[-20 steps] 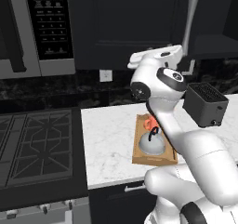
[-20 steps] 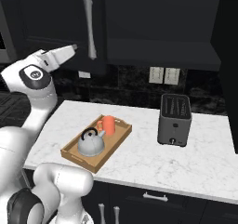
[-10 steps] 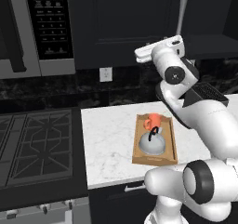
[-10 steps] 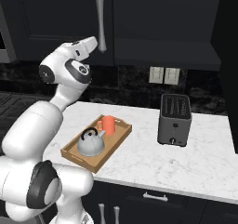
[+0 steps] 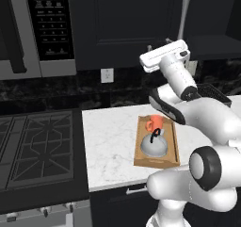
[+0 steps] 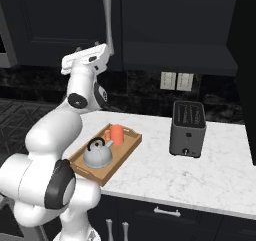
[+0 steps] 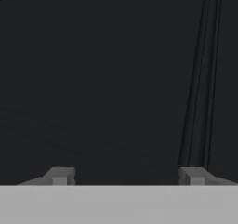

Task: Pick the kettle from the counter and place it on the tray. Then pick the mug from the cabinet and place it on the tray. Then close the cabinet doors.

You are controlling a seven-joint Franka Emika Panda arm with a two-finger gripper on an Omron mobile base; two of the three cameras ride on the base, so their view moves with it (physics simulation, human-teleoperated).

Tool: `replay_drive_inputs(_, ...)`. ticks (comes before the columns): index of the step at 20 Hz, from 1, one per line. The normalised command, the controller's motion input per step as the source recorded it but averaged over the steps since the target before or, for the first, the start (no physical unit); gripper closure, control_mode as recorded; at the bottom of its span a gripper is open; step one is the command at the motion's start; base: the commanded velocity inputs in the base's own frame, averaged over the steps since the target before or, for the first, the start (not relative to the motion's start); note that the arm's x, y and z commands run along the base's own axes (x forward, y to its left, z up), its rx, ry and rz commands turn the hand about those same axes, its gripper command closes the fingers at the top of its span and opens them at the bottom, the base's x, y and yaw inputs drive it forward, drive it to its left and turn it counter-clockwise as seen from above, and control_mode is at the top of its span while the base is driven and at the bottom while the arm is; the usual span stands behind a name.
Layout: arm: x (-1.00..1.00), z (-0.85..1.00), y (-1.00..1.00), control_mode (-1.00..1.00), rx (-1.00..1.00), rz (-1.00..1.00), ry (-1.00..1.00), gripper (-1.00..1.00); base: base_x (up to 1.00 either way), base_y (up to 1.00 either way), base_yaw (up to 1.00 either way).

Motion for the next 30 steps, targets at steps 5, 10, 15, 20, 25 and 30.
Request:
replay_drive_inputs(5, -0.44, 0.00, 0.29, -1.00, 0.02, 0.04, 0.40, -1.00, 0.00, 0.00, 0.00)
replay_drive_inputs(10, -0.36, 0.35, 0.34, -1.00, 0.02, 0.01, 0.42, -1.00, 0.00, 0.00, 0.00)
replay_drive_inputs(15, -0.42, 0.71, 0.08, -1.00, 0.01, 0.00, 0.36, -1.00, 0.00, 0.00, 0.00)
replay_drive_inputs(20, -0.65, 0.18, 0.00, -1.00, 0.02, -0.03, 0.44, -1.00, 0.00, 0.00, 0.00)
replay_drive_inputs(25, -0.59, -0.46, -0.14, -1.00, 0.02, -0.26, 0.28, -1.00, 0.00, 0.00, 0.00)
replay_drive_inputs(30, -0.08, -0.41, -0.40, -1.00, 0.08, -0.30, 0.21, -1.00, 0.00, 0.00, 0.00)
